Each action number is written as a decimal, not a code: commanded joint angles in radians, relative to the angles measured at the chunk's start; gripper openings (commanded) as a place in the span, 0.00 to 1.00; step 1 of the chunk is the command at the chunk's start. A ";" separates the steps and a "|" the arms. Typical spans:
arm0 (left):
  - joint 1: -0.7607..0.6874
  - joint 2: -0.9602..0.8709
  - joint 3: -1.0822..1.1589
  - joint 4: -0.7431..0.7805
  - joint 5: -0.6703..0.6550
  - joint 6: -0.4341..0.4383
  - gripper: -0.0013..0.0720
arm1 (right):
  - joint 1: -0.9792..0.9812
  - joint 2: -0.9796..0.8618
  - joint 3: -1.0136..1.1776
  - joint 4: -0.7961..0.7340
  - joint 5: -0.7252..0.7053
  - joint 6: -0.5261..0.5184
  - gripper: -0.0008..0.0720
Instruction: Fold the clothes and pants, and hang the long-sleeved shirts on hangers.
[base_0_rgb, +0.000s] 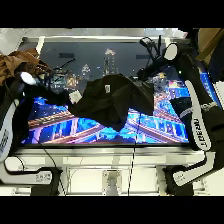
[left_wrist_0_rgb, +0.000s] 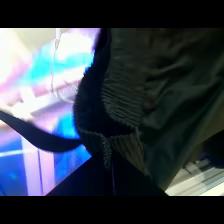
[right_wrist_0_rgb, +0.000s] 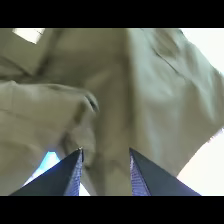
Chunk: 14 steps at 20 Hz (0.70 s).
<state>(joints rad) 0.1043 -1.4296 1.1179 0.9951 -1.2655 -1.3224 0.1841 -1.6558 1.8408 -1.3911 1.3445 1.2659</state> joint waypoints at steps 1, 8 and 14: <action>-0.006 0.175 -0.293 -0.011 0.111 0.002 0.03 | -0.072 0.006 0.003 -0.034 0.108 0.078 0.45; -0.011 0.282 -0.350 -0.053 0.140 0.003 0.03 | 0.001 0.094 -0.140 0.227 0.367 -0.005 0.45; -0.011 0.282 -0.350 -0.054 0.140 0.023 0.03 | 0.130 0.319 -0.473 0.379 0.391 0.016 0.77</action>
<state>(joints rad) 0.0940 -1.1530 0.7715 0.9424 -1.1282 -1.3083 0.2527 -1.4296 1.4952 -1.1152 1.7069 1.2770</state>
